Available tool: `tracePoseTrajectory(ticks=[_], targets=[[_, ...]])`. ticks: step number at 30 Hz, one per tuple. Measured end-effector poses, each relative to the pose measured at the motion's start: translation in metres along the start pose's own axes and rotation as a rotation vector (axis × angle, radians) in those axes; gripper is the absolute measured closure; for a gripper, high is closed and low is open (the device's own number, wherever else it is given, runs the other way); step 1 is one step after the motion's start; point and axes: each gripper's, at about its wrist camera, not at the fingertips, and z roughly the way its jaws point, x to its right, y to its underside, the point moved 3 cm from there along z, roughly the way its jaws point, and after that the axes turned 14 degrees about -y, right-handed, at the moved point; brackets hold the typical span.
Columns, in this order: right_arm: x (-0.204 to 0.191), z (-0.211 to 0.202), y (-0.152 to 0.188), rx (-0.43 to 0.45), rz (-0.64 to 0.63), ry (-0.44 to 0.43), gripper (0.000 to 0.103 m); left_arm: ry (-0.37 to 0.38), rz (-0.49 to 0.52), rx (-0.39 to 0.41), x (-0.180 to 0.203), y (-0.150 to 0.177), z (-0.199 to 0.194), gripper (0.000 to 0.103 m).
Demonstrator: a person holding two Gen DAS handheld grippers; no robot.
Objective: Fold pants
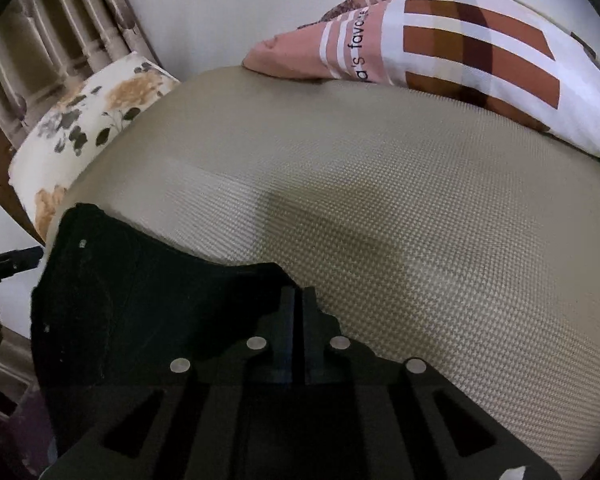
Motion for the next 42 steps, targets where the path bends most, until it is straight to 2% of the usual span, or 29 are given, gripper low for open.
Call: tracePoseTrajectory(ticks=[3, 7, 8, 9, 11, 13, 16, 19, 20, 21, 23, 24, 25, 28, 31, 34, 36, 37, 39, 41, 42], targets=[[0.000, -0.007, 0.002, 0.020, 0.001, -0.047, 0.096, 0.041, 0.075, -0.033, 0.011, -0.012, 0.016, 0.051], [0.001, -0.006, 0.002, 0.027, 0.016, -0.068, 0.096, 0.092, 0.110, -0.067, 0.022, -0.024, 0.033, 0.055], [0.001, -0.005, 0.002, 0.026, 0.015, -0.072, 0.096, 0.081, 0.115, -0.071, 0.024, -0.026, 0.037, 0.066], [0.000, -0.005, 0.003, 0.024, 0.016, -0.077, 0.096, 0.063, 0.118, -0.080, 0.025, -0.029, 0.043, 0.072], [0.001, -0.005, 0.003, 0.025, 0.024, -0.094, 0.096, 0.096, 0.086, -0.104, 0.023, -0.032, 0.051, 0.079], [0.003, -0.005, 0.003, 0.024, 0.032, -0.108, 0.096, 0.092, 0.075, -0.097, 0.026, -0.036, 0.054, 0.080], [0.001, -0.004, 0.002, 0.023, 0.022, -0.100, 0.096, 0.066, 0.058, -0.036, 0.030, -0.045, 0.049, 0.081], [-0.004, -0.002, 0.004, 0.025, -0.006, -0.053, 0.097, 0.077, 0.027, -0.085, 0.027, -0.041, 0.058, 0.081], [-0.006, -0.001, 0.004, 0.021, -0.011, -0.046, 0.097, 0.076, 0.022, -0.103, 0.025, -0.038, 0.060, 0.079], [-0.005, -0.001, 0.004, 0.023, -0.006, -0.043, 0.097, 0.050, 0.026, -0.103, 0.024, -0.035, 0.058, 0.071], [-0.002, -0.001, 0.004, 0.023, 0.012, -0.046, 0.097, -0.009, 0.062, -0.062, 0.022, -0.032, 0.054, 0.051], [-0.002, 0.000, 0.004, 0.022, 0.016, -0.046, 0.097, -0.059, 0.078, -0.041, 0.021, -0.031, 0.055, 0.034], [-0.002, 0.000, 0.004, 0.022, 0.018, -0.043, 0.096, -0.101, 0.076, -0.029, 0.019, -0.031, 0.056, 0.025], [-0.002, 0.001, 0.003, 0.018, 0.021, -0.038, 0.097, -0.121, 0.068, -0.024, 0.018, -0.030, 0.058, 0.024], [0.006, -0.008, 0.000, 0.058, 0.066, -0.036, 0.096, -0.146, 0.066, 0.005, 0.018, -0.032, 0.048, 0.023], [0.016, -0.047, 0.001, 0.202, 0.160, -0.052, 0.093, -0.180, 0.094, 0.042, 0.023, -0.032, 0.027, 0.023], [0.022, -0.085, 0.014, 0.304, 0.238, -0.060, 0.090, -0.221, 0.133, 0.120, 0.032, -0.034, 0.007, 0.021], [0.027, -0.108, 0.027, 0.358, 0.291, -0.061, 0.087, -0.249, 0.160, 0.148, 0.037, -0.034, 0.001, 0.013], [0.038, -0.152, 0.064, 0.447, 0.402, -0.078, 0.069, -0.309, 0.212, 0.194, 0.044, -0.034, -0.004, 0.010], [0.048, -0.202, 0.112, 0.522, 0.498, -0.034, 0.068, -0.362, 0.200, 0.213, 0.043, -0.036, -0.008, 0.010], [0.052, -0.226, 0.138, 0.545, 0.535, 0.009, 0.068, -0.350, 0.178, 0.221, 0.043, -0.036, -0.012, 0.010]])
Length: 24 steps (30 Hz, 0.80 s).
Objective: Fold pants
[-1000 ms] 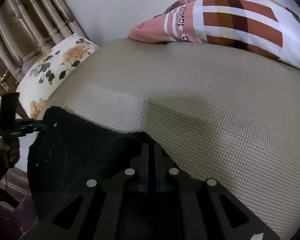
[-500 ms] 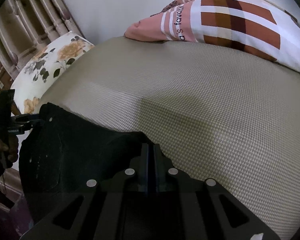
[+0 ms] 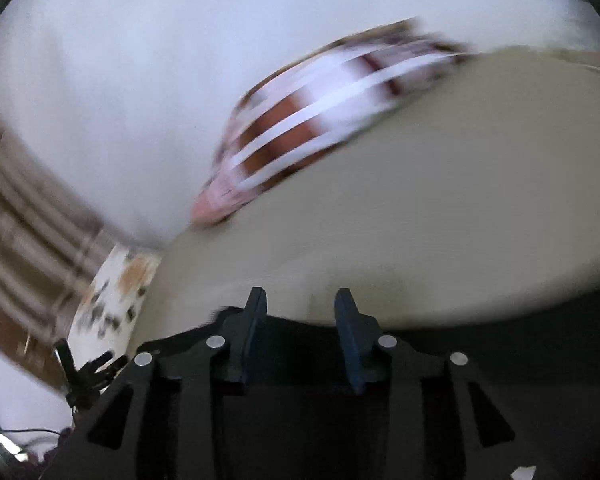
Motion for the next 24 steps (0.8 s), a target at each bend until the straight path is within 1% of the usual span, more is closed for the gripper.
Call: tracePoseTrajectory(ticks=[2, 3, 4, 5, 7, 8, 9, 10, 12, 14, 17, 19, 24], targets=[[0.028, -0.075, 0.015, 0.088, 0.058, 0.102, 0.067, 0.087, -0.057, 0.009, -0.001, 0.000, -0.012, 0.010], [0.046, -0.116, 0.025, 0.144, 0.108, 0.148, 0.067, 0.142, -0.079, 0.003, 0.003, 0.000, -0.017, 0.010], [0.059, -0.147, 0.032, 0.190, 0.153, 0.181, 0.067, 0.187, -0.091, -0.008, 0.009, 0.001, -0.023, 0.010], [0.075, -0.179, 0.041, 0.242, 0.208, 0.210, 0.067, 0.211, -0.095, -0.014, 0.014, 0.002, -0.028, 0.010], [0.105, -0.238, 0.062, 0.362, 0.325, 0.227, 0.066, 0.245, -0.102, -0.012, 0.029, 0.006, -0.040, 0.010], [0.116, -0.260, 0.071, 0.409, 0.364, 0.230, 0.066, 0.267, -0.104, -0.015, 0.036, 0.008, -0.044, 0.010], [0.125, -0.280, 0.080, 0.452, 0.394, 0.233, 0.066, 0.313, -0.098, -0.035, 0.048, 0.011, -0.048, 0.010], [0.132, -0.291, 0.088, 0.482, 0.413, 0.224, 0.065, 0.340, -0.088, -0.055, 0.057, 0.014, -0.050, 0.010], [0.142, -0.301, 0.096, 0.514, 0.435, 0.205, 0.064, 0.368, -0.054, -0.087, 0.077, 0.019, -0.055, 0.010], [0.150, -0.300, 0.100, 0.519, 0.446, 0.195, 0.063, 0.371, -0.033, -0.086, 0.090, 0.024, -0.063, 0.010], [0.162, -0.295, 0.108, 0.506, 0.466, 0.177, 0.062, 0.408, -0.055, -0.096, 0.098, 0.024, -0.074, 0.010], [0.167, -0.287, 0.111, 0.506, 0.481, 0.147, 0.062, 0.441, -0.077, -0.121, 0.101, 0.025, -0.077, 0.010], [0.171, -0.268, 0.112, 0.500, 0.506, 0.076, 0.062, 0.435, -0.072, -0.145, 0.107, 0.025, -0.081, 0.010]])
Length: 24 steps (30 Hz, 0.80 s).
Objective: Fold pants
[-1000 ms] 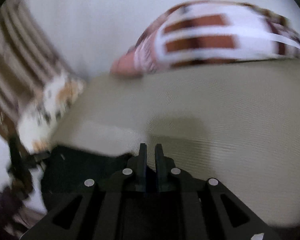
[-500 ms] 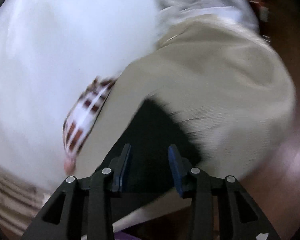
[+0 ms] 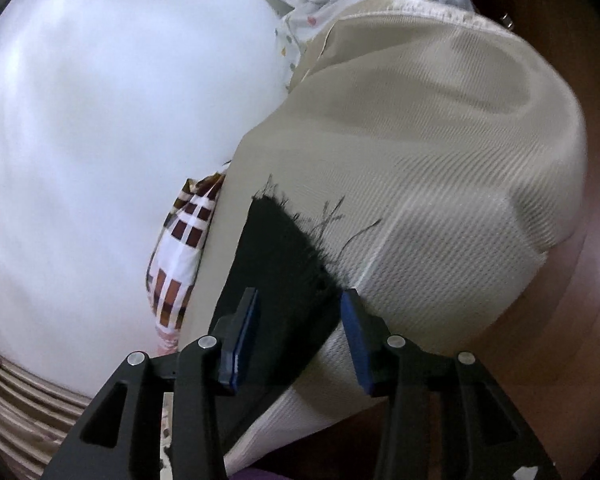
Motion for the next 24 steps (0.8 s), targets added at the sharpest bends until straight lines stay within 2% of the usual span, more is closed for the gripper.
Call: tracePoseTrajectory(ticks=[4, 6, 8, 10, 11, 13, 15, 17, 19, 20, 21, 24], targets=[[-0.004, 0.018, 0.012, -0.058, 0.020, -0.025, 0.064, 0.016, -0.016, -0.023, 0.002, 0.001, 0.004, 0.010], [-0.010, 0.023, 0.015, -0.054, 0.001, -0.014, 0.078, 0.024, -0.022, -0.033, 0.004, 0.004, 0.005, 0.010], [-0.012, 0.024, 0.014, -0.038, 0.007, -0.033, 0.082, 0.037, -0.022, -0.041, 0.006, 0.006, 0.006, 0.010], [-0.010, 0.026, 0.013, -0.039, -0.002, 0.018, 0.082, 0.044, -0.018, -0.040, 0.009, 0.008, 0.005, 0.010], [-0.008, 0.028, 0.013, -0.046, -0.007, 0.043, 0.080, 0.046, -0.014, -0.038, 0.010, 0.008, 0.005, 0.010], [-0.005, 0.034, 0.015, -0.055, 0.025, 0.036, 0.068, 0.051, 0.002, -0.037, 0.014, 0.008, 0.005, 0.010], [-0.009, 0.037, 0.015, -0.033, 0.035, 0.007, 0.050, 0.053, 0.013, -0.039, 0.018, 0.009, 0.006, 0.010], [-0.017, 0.044, 0.014, -0.028, 0.012, 0.037, 0.048, 0.060, 0.019, -0.041, 0.022, 0.009, 0.006, 0.010], [-0.021, 0.050, 0.013, -0.029, -0.005, 0.095, 0.062, 0.057, 0.028, -0.032, 0.024, 0.009, 0.005, 0.010], [-0.019, 0.053, 0.012, -0.044, 0.004, 0.129, 0.086, 0.048, 0.036, -0.024, 0.025, 0.008, 0.005, 0.010], [-0.014, 0.057, 0.012, -0.065, 0.025, 0.166, 0.093, 0.026, 0.053, -0.015, 0.027, 0.008, 0.005, 0.010], [-0.008, 0.056, 0.011, -0.057, 0.068, 0.146, 0.094, -0.009, 0.083, 0.009, 0.031, 0.006, 0.003, 0.010]])
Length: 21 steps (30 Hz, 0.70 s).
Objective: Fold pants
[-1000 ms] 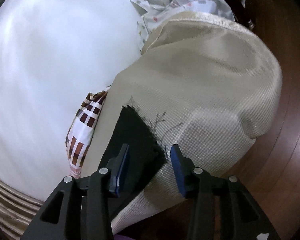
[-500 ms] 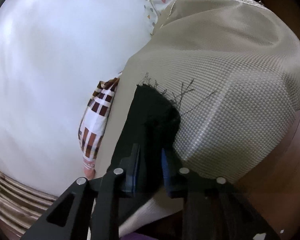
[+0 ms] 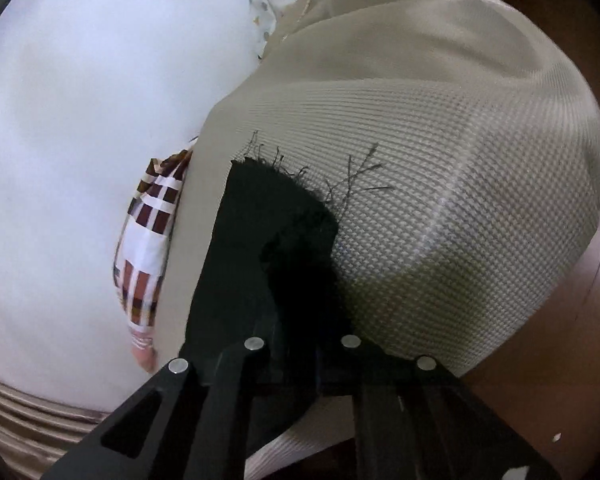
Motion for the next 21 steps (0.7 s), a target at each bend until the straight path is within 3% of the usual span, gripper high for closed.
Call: tracePoseTrajectory(ticks=[9, 15, 21], targets=[[-0.042, 0.007, 0.009, -0.024, -0.032, -0.072, 0.093, -0.103, 0.058, 0.038, 0.001, 0.000, -0.002, 0.010], [-0.090, 0.034, 0.032, -0.103, -0.091, -0.138, 0.093, -0.125, 0.059, 0.045, -0.002, 0.001, -0.001, 0.010], [-0.130, 0.078, 0.073, -0.234, -0.140, -0.192, 0.093, -0.145, 0.056, 0.043, -0.006, 0.001, 0.001, 0.010]])
